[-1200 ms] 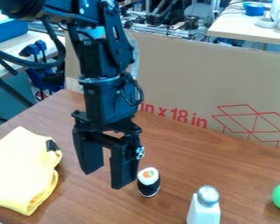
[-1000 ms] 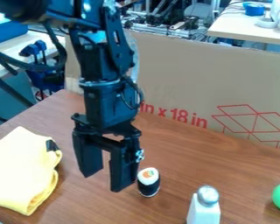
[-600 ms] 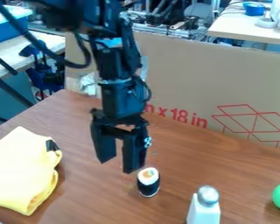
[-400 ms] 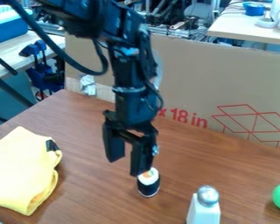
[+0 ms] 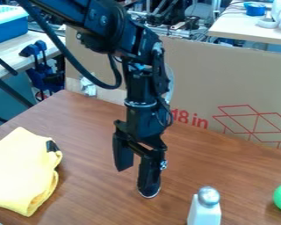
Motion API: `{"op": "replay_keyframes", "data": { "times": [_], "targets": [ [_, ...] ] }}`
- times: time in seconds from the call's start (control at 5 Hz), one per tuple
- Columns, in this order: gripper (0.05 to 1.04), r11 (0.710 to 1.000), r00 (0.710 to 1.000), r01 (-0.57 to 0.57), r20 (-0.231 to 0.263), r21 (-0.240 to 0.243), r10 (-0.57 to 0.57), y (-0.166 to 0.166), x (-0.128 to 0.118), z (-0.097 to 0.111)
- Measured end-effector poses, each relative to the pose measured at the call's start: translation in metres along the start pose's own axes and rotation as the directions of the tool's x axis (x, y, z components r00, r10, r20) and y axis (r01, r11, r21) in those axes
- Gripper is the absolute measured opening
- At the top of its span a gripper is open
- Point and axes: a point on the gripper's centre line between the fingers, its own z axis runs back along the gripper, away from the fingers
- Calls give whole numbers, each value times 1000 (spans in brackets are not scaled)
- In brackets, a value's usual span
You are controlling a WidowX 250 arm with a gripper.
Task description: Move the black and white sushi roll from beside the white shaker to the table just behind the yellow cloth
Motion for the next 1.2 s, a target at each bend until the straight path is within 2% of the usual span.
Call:
{"op": "replay_keyframes", "data": {
  "times": [0.2,0.6,1.0,1.2],
  "targets": [
    [1001,1000,999,-3,45,16,2,5,7,-1],
    [1001,996,999,43,-5,73,-43,8,22,-18],
    [1001,994,996,89,-17,65,-88,6,37,-27],
    [948,997,999,51,-6,56,-51,13,37,-29]
  ]
}}
